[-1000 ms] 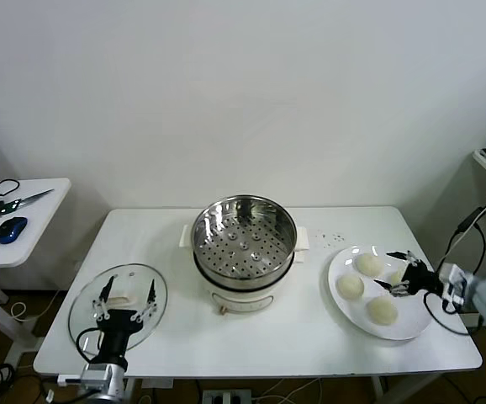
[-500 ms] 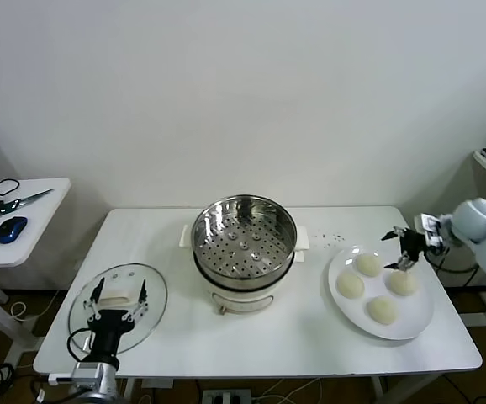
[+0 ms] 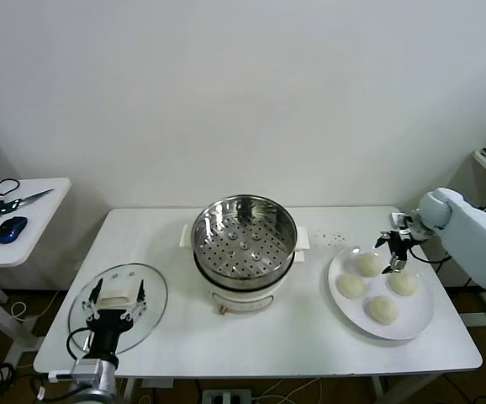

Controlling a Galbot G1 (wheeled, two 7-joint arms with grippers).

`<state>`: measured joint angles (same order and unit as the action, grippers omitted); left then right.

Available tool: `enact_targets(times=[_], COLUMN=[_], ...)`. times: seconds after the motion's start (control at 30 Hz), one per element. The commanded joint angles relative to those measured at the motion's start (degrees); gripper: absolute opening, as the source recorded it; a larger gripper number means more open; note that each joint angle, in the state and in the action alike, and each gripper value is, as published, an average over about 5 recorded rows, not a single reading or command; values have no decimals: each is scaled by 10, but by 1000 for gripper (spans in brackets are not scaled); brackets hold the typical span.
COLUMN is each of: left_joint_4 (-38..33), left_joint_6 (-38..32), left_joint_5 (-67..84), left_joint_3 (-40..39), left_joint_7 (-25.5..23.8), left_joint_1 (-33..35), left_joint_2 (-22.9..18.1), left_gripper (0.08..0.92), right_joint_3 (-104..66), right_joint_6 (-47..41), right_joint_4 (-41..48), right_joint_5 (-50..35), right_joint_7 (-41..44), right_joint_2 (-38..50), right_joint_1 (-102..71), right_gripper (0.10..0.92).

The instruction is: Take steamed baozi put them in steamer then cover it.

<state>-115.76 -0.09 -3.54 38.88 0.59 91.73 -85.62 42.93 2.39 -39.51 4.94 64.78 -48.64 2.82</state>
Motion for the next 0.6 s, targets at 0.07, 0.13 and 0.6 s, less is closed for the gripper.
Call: enact_targets(times=[0.07, 0.13, 0.6], left_joint_4=[3, 5, 11], left_joint_6=[14, 14, 9], left_joint_5=[0, 0, -2], left_joint_3=[5, 6, 3], left_joint_7=[-1, -2, -3], left_joint_1=[5, 4, 3], left_joint_2=[0, 0, -1], left_gripper=[823, 823, 823], right_joint_3=[-1, -9, -38], right_joint_6=[3, 3, 26], right_joint_4=[58, 61, 94], right_joint_5=[38, 42, 76], right_joint_7=[7, 6, 2], right_joint_2=[-46, -50, -74], right_joint_1=[0, -5, -10], right_gripper=[823, 823, 822])
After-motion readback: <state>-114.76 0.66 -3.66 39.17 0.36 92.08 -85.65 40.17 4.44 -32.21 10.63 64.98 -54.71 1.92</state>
